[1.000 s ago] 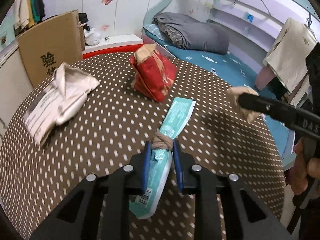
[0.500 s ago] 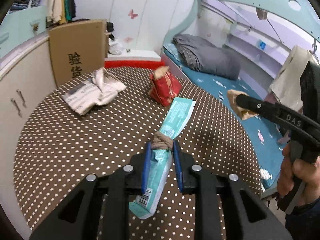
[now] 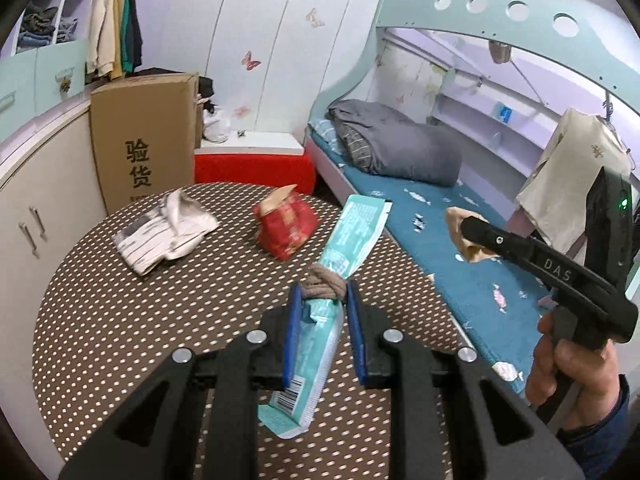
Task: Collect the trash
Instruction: 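Carry the teal strip and beige cloth to the wastebasket and open both tools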
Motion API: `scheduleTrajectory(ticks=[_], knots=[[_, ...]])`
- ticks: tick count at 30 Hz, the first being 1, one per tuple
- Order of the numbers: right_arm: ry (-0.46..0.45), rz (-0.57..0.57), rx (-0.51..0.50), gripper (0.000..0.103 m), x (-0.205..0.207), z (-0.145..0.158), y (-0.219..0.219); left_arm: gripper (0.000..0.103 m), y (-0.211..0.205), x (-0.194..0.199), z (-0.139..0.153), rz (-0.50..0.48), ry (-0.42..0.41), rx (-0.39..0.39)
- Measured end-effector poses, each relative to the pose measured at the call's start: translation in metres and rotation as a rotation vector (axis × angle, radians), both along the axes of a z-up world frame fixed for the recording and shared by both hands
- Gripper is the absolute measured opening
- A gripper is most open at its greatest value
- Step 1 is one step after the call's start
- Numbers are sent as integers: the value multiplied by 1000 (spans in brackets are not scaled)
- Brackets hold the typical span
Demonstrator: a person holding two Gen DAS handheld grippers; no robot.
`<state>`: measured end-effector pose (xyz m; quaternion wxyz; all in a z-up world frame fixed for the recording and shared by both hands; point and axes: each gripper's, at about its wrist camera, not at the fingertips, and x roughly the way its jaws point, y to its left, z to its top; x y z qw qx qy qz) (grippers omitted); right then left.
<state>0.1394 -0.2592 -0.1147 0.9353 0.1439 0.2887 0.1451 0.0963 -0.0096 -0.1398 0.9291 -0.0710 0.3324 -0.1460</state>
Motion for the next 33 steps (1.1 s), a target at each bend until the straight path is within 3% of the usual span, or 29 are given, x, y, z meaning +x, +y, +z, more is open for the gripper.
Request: scheduleTrajectory(ticks=[11,19,25,33], knots=[[-3,-154,25,50,-6,-3,-76,21,-54,21,8,-80,-9,-54],[49,-334,65,50,-16,-30,-160,21,-125,46,-6,-218,44,-57],[143,-447,88,51,-11,-70,-219,21,-194,65,-28,-343,113,-62],[285,-487,142,51,14,-136,-257,21,-284,103,-86,-412,304,-24]])
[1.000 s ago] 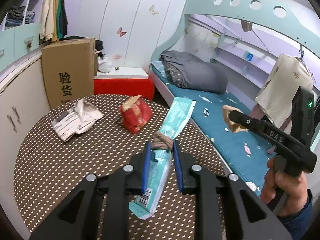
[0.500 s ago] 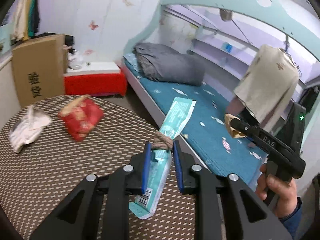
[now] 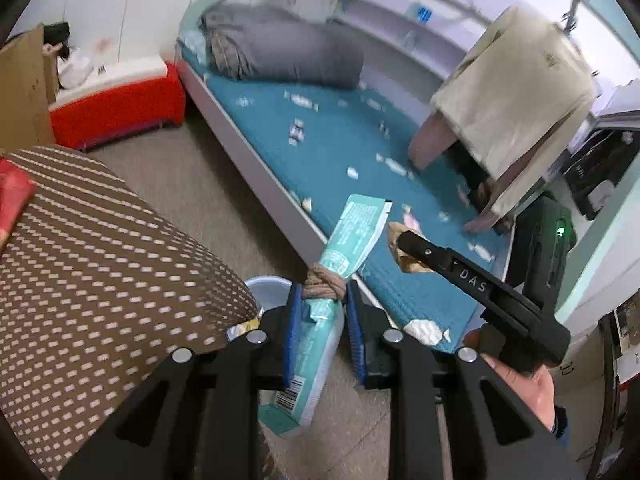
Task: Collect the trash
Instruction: 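Carry the teal strip and beige cloth to the wastebasket and open both tools, then lift both tools away from the wastebasket back over the table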
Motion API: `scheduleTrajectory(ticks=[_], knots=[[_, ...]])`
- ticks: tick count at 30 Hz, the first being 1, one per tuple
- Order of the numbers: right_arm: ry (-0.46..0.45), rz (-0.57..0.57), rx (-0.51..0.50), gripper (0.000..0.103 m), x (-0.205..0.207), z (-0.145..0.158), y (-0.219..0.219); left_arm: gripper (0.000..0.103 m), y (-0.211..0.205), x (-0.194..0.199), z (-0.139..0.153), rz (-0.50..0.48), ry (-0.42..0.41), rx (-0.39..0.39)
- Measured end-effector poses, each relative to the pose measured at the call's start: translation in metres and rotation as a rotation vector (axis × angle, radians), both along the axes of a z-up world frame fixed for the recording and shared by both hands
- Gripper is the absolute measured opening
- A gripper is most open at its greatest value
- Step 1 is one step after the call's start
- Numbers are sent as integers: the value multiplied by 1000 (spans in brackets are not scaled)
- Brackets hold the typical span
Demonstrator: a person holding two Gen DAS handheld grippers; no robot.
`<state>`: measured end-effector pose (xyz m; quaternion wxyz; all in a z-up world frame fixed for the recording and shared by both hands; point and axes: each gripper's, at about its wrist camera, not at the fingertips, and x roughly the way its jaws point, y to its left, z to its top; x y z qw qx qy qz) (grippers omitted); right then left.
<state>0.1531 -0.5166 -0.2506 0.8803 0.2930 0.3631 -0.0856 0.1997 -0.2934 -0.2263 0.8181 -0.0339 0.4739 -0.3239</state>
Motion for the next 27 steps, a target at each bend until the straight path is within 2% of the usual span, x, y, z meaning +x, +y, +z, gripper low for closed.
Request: scheduleTrajectory(ticks=[7,18,19,20,21,22,23,24,25,26,27], knots=[[68,-11,48,51,25,-40,-20,21,-56,33,-42,-16,61,120],[152,-24,116,53,52,-97,-40,24,-107,89,-115,-14,238,276],[161,-26,123,54,55,-102,-41,32,-106,92,-119,-16,248,283],[176,-27,139,56,58,-111,-44,57,-110,97,-125,-16,257,299],[184,-27,152,57,60,-115,-45,70,-111,100,-128,-10,254,317],[192,-27,170,64,62,-122,-46,82,-111,103,-129,1,245,337],[198,-32,192,74,63,-129,-48,82,-110,106,-129,12,231,342],[207,-43,197,80,63,-133,-49,82,-107,107,-127,18,225,330],[220,-56,204,92,63,-138,-51,82,-105,109,-125,24,222,320],[226,-65,217,96,62,-141,-52,82,-103,110,-121,33,215,312],[230,-74,224,97,60,-142,-52,83,-100,110,-117,43,199,300]])
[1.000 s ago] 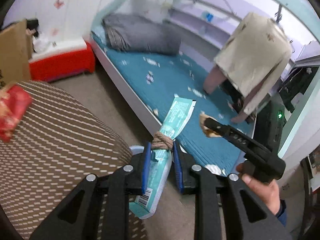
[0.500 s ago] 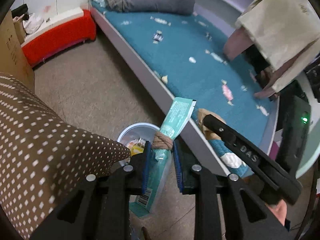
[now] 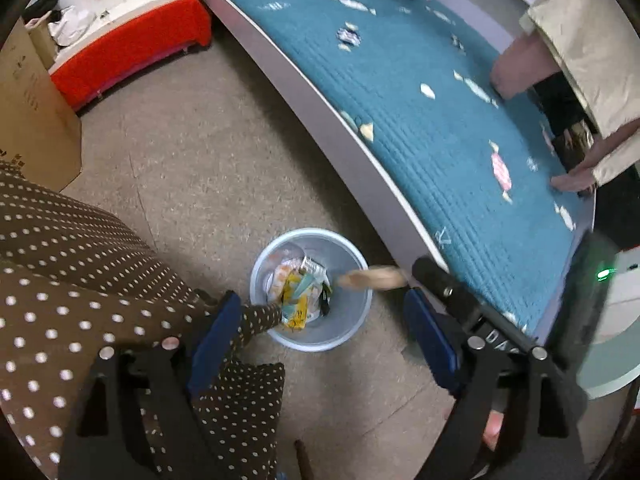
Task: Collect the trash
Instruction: 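Lift both tools away from the wastebasket back over the table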
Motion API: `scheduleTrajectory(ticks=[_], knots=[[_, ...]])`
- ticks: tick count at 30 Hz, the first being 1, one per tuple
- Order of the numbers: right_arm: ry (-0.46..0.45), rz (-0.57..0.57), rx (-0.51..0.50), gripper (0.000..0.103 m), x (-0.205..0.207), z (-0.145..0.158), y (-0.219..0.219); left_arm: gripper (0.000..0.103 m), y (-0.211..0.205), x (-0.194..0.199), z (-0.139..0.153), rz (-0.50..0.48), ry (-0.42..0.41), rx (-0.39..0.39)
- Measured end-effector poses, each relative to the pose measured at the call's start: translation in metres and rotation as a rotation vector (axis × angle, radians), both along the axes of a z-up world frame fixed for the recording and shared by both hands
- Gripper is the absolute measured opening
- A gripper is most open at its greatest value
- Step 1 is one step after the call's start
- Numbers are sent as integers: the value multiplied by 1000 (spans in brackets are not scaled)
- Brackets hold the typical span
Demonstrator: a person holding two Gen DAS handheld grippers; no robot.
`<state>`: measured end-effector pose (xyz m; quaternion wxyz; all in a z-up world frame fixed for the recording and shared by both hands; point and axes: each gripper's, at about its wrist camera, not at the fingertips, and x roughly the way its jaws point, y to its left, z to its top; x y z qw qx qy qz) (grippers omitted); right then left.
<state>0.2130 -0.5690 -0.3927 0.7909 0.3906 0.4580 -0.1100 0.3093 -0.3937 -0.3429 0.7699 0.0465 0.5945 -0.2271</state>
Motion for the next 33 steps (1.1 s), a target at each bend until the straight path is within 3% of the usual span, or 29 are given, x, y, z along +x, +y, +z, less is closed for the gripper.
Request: scheduleTrajectory(ticks=[7,20,33], knots=[[-5,-25,-59,97,-16,21,3,88,14,-21,35,11,-101,-54],[-145,-16,-181,97,-44,126,39,89,48,-77,114,-26,-247,-146],[-288,73,-272,97,-55,218,116,90,131,-114,177,16,-379,-210]])
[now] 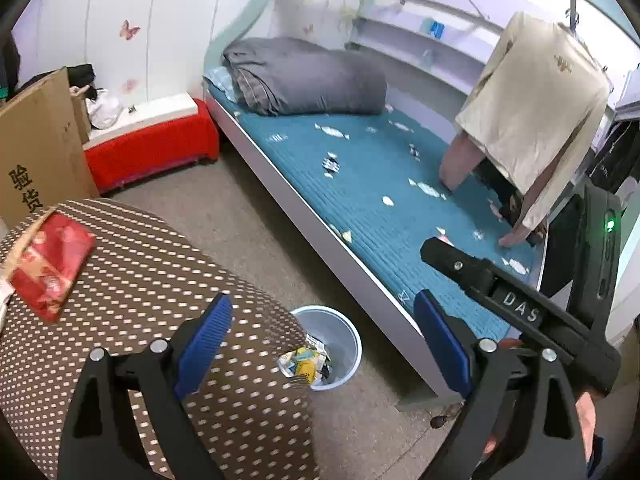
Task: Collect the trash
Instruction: 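Lift both tools away from the wastebasket back over the table, then grasp the white paper wrapper with the left tool while the right tool grasps the red snack bag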
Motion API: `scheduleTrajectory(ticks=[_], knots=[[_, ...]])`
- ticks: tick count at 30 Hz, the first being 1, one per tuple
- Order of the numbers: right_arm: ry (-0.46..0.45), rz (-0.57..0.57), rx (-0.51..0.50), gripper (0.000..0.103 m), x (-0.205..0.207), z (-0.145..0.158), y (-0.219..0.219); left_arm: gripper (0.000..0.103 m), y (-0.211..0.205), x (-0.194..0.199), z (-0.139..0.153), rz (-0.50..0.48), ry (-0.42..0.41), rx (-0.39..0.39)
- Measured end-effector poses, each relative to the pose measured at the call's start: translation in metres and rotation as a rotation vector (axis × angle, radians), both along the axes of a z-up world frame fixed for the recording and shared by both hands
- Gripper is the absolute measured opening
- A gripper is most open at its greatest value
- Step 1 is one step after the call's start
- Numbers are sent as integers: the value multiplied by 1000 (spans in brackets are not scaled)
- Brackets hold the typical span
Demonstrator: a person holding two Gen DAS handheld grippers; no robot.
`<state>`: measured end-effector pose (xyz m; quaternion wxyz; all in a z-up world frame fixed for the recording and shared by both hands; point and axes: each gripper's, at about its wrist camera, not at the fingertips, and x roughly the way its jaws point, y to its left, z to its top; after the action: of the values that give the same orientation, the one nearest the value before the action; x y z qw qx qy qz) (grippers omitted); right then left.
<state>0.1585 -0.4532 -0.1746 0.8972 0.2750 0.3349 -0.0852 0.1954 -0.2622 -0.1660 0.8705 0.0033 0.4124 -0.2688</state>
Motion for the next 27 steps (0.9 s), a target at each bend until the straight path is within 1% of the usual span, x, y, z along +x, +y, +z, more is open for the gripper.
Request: scheduleTrajectory(ticks=[4,11,17,19,23,27], knots=[[-32,43,-37,97,2,23,29,90,35,-7,16,36,-40,-24],[-81,116,-73,97,6,51,76,90,100,-15,39,124,-96,-61],[-122,187,-104,97,10,74,121,91,144,-22,54,205,-155,-62],[-128,214,-115,97,11,79,136,93,163,-25,59,237,-174,-65],[-134,264,-151,97,16,84,170,94,203,-28,60,302,-211,-44],[-121,317,-194,97,29,79,205,94,239,-22,54,375,-212,-36]])
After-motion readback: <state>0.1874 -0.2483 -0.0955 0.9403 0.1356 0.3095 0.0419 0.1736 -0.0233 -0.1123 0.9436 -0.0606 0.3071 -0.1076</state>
